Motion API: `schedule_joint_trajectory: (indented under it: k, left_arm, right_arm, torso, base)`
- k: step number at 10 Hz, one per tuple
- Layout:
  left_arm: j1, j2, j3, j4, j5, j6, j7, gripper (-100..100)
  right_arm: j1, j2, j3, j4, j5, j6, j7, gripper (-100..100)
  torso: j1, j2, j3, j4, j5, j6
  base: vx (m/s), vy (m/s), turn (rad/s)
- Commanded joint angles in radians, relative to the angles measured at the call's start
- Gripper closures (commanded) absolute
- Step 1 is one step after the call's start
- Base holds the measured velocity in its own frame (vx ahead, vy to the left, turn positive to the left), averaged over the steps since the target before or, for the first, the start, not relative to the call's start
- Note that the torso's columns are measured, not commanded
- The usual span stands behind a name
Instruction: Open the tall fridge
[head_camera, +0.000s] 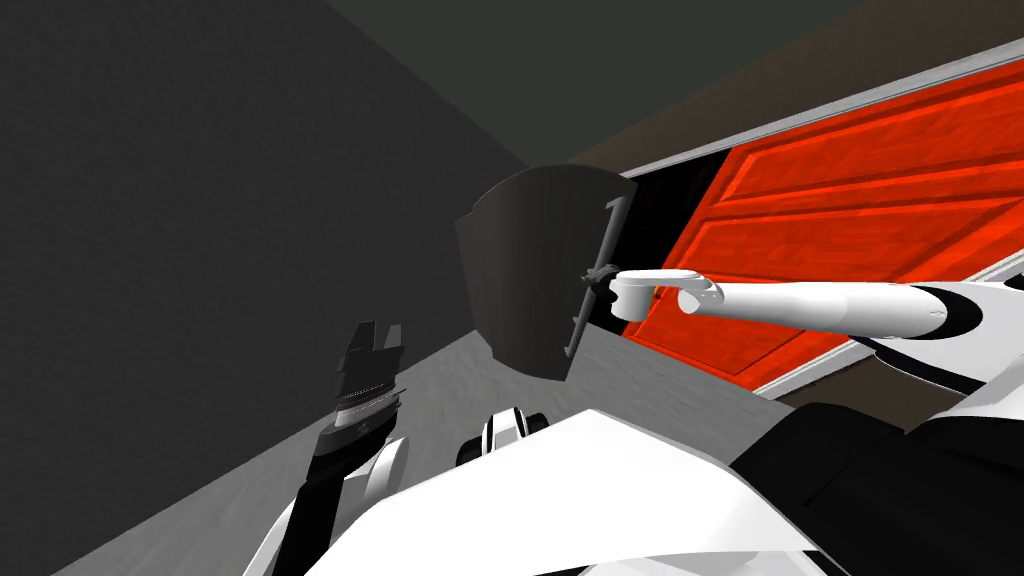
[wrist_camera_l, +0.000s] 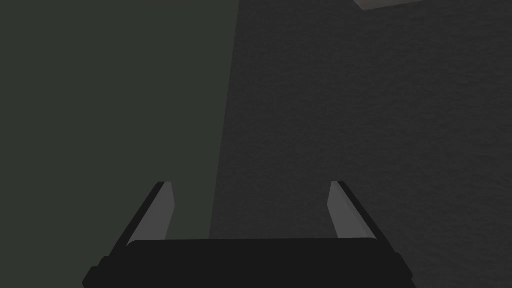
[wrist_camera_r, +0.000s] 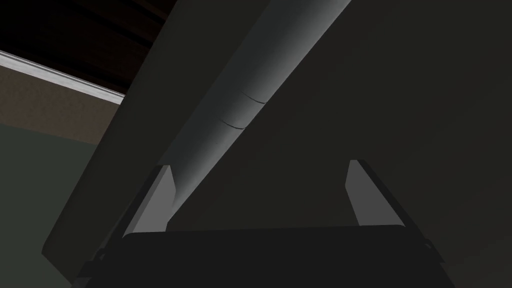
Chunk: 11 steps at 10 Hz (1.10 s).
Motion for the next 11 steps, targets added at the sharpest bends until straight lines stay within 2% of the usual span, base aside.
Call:
schedule_joint_trajectory:
  k: [1, 6, 7, 8, 11]
  left_arm:
    - [0.000, 0.000, 0.000, 0.000, 0.000, 0.000, 0.000, 0]
    - [0.000, 0.000, 0.000, 0.000, 0.000, 0.000, 0.000, 0]
    - [0.000, 0.000, 0.000, 0.000, 0.000, 0.000, 0.000, 0]
    - [0.000, 0.000, 0.000, 0.000, 0.000, 0.000, 0.000, 0]
    - [0.001, 0.000, 0.000, 0.000, 0.000, 0.000, 0.000, 0]
  right_arm:
    - [-0.018, -0.029, -0.004, 0.052, -0.045, 0.001, 0.013, -100]
    - [-0.049, -0.079, -0.031, 0.209, -0.156, -0.003, 0.056, -100]
    - [-0.044, -0.080, -0.017, 0.193, -0.138, -0.009, 0.035, -100]
    - [-0.044, -0.079, -0.018, 0.195, -0.139, -0.008, 0.037, 0]
    - [-0.044, -0.080, -0.018, 0.195, -0.138, -0.008, 0.037, 0]
  torso:
    - [0.004, 0.001, 0.000, 0.000, 0.002, 0.000]
    - [0.004, 0.003, 0.002, 0.001, 0.002, 0.000]
    - [0.003, 0.002, 0.002, 0.001, 0.001, 0.000]
    - [0.002, -0.002, -0.001, 0.000, 0.001, 0.001]
    - [0.003, -0.002, -0.001, -0.001, 0.001, 0.000]
  base:
    - [-0.090, -0.018, 0.069]
    - [-0.129, 0.001, 0.261]
    - [-0.069, 0.010, 0.052]
    - [-0.015, 0.003, -0.013]
    - [-0.003, 0.001, 0.000]
